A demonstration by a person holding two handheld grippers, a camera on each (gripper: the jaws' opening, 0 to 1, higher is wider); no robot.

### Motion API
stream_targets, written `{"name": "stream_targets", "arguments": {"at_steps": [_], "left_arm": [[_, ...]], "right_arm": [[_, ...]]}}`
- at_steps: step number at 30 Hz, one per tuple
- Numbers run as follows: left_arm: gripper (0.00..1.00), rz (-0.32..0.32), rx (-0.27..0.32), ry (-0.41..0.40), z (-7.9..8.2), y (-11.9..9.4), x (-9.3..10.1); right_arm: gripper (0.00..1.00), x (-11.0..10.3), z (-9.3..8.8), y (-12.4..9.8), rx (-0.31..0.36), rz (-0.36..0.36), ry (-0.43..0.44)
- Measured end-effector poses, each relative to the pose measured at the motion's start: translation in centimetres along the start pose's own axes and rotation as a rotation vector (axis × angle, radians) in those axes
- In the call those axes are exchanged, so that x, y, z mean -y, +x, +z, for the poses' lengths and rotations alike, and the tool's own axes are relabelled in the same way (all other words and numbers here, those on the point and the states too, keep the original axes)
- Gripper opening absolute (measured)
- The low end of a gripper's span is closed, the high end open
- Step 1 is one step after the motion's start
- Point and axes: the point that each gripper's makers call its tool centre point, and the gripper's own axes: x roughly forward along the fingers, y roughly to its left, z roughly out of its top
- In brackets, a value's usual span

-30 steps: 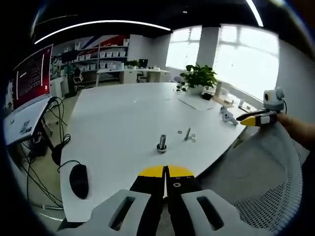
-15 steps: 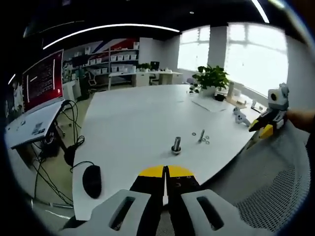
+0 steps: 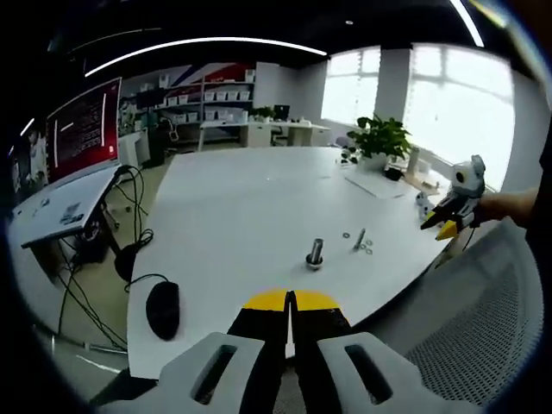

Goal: Place the washer onto the threaded stud by aligning its center hole with the stud, sliding it down to the base, and recovering from edge contact or off-axis alignment until the washer reaches the visible bottom stop.

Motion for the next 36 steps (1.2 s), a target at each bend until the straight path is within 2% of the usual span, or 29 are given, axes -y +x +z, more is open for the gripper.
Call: {"name": "stream_targets", "arguments": {"at_steps": [2, 6, 12, 15, 23, 26, 28, 30, 36], "left_arm": [[0.0, 0.017, 0.023, -0.045, 0.2, -0.2, -0.5], [0.0, 0.012, 0.058, -0.075, 0.6, -0.4, -0.4], [0.0, 0.012, 0.001, -0.081, -0.2, -0.2, 0.1], [0.0, 0.003, -0.026, -0.133, -0.6, -0.1, 0.6], [0.0, 0.012, -0.055, -0.143, -0.9, 0.0, 1.0], [0.0, 0.022, -0.048, -0.148, -0.8, -0.1, 0.9], [0.0, 0.013, -0.048, -0.159, -0.9, -0.1, 1.1], [0.0, -0.009, -0.077, -0.154, -1.3, 0.0, 1.5], [0.0, -0.009, -0.099, -0.152, -1.7, -0.1, 1.4]], "right_arm": [[0.32, 0.9, -0.1, 0.3, 0.001, -0.004, 0.002], [0.32, 2.5, -0.4, 1.1, -0.025, -0.03, -0.02], [0.32, 4.2, -1.3, 2.2, -0.08, -0.046, -0.05], [0.32, 5.0, -1.7, 2.6, -0.098, -0.056, -0.051], [0.32, 6.3, -3.4, 3.6, -0.172, -0.075, -0.063], [0.32, 6.8, -4.2, 3.7, -0.208, -0.084, -0.08], [0.32, 7.0, -4.5, 3.7, -0.222, -0.087, -0.083], [0.32, 7.5, -4.9, 3.7, -0.24, -0.097, -0.087], [0.32, 8.4, -5.6, 3.7, -0.284, -0.12, -0.096]]}}
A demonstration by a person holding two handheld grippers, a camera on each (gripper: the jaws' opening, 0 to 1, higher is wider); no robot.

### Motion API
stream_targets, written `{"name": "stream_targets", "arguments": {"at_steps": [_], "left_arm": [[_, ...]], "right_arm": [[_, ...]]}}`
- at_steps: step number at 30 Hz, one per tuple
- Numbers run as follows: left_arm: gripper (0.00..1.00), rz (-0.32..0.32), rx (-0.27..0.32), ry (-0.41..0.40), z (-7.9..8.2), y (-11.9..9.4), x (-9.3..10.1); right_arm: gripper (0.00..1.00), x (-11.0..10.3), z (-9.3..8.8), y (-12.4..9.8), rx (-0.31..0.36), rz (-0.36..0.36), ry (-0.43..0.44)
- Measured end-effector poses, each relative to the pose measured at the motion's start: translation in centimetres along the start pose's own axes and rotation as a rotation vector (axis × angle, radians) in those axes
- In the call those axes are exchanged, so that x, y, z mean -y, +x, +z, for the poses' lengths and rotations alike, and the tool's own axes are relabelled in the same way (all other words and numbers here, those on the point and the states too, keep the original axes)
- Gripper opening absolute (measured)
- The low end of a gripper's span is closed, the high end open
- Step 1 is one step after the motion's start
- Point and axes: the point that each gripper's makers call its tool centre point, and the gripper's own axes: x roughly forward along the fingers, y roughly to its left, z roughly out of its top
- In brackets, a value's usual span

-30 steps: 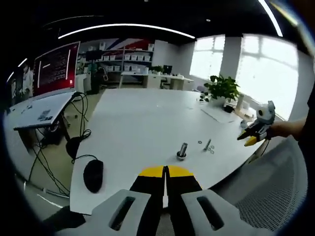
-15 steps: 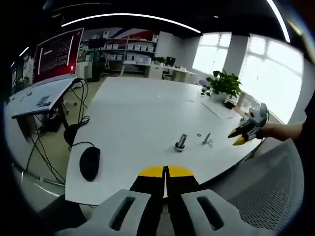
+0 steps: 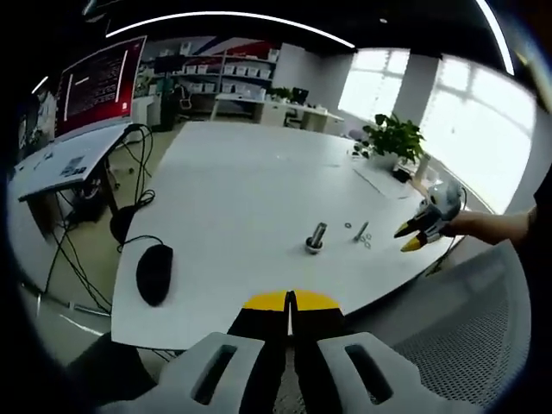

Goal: Place the washer onto the threaded stud by aligning its center hole with the stud, sliding it down to the base, and recovering from edge contact or off-axis alignment until the washer reaches the visible bottom stop.

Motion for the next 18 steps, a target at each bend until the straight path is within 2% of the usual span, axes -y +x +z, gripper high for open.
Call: {"name": "stream_targets", "arguments": {"at_steps": [8, 14, 18], "left_arm": [[0.0, 0.005, 0.012, -0.01, 0.1, -0.1, -0.2], [0.0, 0.037, 0.005, -0.028, 0.0, -0.3, -1.0], [0.0, 0.02, 0.028, -0.03, 0.2, -0.4, -1.1]], "right_arm": [[0.32, 0.8, -0.3, 0.4, -0.037, -0.026, -0.01], [0.3, 1.4, 0.1, 1.6, -0.074, -0.028, -0.039], [0.3, 1.4, 0.5, 2.6, -0.096, -0.02, -0.061]]}}
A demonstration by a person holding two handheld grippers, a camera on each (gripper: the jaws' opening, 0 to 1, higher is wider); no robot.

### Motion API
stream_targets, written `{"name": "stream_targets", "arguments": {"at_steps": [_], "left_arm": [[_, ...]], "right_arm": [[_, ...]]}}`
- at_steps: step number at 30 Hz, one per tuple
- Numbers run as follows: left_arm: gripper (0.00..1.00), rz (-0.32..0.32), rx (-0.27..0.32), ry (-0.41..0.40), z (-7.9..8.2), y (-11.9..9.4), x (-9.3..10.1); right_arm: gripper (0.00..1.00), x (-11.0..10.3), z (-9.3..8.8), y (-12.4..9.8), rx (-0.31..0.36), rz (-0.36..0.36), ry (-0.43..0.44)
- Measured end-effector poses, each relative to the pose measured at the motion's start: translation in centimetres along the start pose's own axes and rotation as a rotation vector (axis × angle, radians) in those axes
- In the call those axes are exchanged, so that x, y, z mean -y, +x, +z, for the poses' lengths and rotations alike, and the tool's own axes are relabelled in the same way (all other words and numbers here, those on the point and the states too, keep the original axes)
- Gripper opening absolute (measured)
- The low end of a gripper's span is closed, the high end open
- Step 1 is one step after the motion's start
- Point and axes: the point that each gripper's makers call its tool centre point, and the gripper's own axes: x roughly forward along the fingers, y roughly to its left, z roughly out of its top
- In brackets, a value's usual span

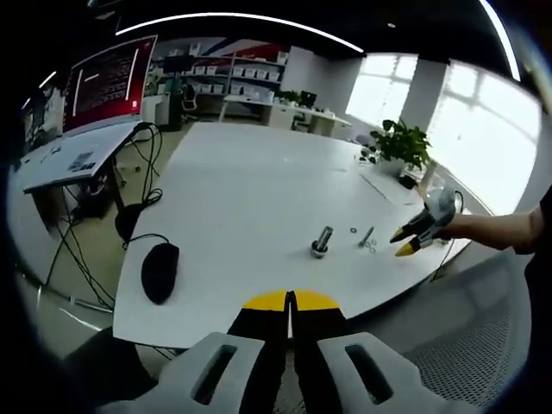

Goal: Place the washer onto the threaded stud by aligning its center hole with the stud, sliding it down to the base, and recovering from edge contact or off-axis alignment until the washer reaches the visible bottom stop.

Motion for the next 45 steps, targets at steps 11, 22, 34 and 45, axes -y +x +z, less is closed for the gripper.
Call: {"name": "stream_targets", "arguments": {"at_steps": [11, 22, 34, 45], "left_arm": [[0.0, -0.006, -0.011, 0.009, -0.3, 0.1, -0.5], [0.0, -0.035, -0.033, 0.033, -0.6, 0.2, -0.4], [0.0, -0.04, -0.026, 0.032, -0.5, 0.3, -0.2], [0.0, -0.038, -0.023, 0.032, -0.5, 0.3, -0.1]], "right_arm": [[0.3, -0.2, 1.6, 2.1, -0.104, 0.013, -0.111], [0.3, 0.1, 1.7, 3.9, -0.223, 0.023, -0.18], [0.25, 0.2, 1.7, 4.2, -0.278, 0.036, -0.219], [0.17, 0.4, 1.8, 4.3, -0.272, 0.024, -0.212]]}}
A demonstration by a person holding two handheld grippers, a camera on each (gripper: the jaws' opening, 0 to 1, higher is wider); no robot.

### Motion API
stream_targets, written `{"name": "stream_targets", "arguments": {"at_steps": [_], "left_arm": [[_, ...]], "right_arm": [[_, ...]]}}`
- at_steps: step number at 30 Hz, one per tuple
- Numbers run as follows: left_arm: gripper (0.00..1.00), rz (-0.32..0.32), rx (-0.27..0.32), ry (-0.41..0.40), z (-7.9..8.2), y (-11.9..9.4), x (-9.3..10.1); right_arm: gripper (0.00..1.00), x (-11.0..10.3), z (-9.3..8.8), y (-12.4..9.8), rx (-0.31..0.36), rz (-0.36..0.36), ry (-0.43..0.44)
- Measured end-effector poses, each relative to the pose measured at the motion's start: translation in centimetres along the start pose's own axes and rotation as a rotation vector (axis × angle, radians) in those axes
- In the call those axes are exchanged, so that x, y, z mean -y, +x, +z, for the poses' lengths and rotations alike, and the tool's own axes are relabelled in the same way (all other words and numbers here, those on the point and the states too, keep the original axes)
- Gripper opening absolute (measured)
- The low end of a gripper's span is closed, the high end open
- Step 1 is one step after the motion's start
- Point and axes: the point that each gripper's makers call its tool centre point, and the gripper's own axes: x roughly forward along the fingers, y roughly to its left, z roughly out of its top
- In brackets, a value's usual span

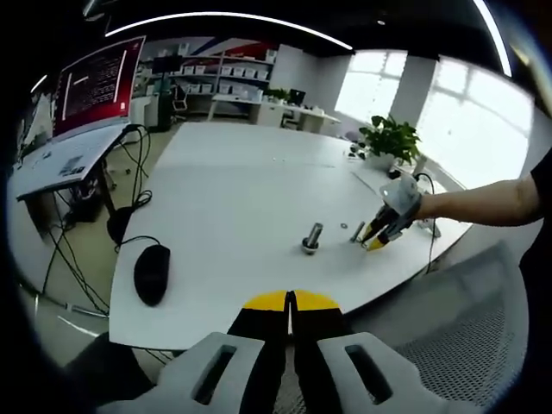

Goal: Place the washer onto the threaded stud by aligning its center hole with the stud, sliding it down to the base, and recovering from edge contact or off-axis alignment until the washer reaches the visible bottom stop.

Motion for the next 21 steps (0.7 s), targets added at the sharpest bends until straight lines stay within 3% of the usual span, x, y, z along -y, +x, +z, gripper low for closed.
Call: {"name": "stream_targets", "arguments": {"at_steps": [21], "left_arm": [[0.0, 0.005, 0.011, -0.008, 0.19, -0.02, -0.02]], "right_arm": [[0.15, -0.08, -0.01, -0.21, 0.013, -0.022, 0.017]]}}
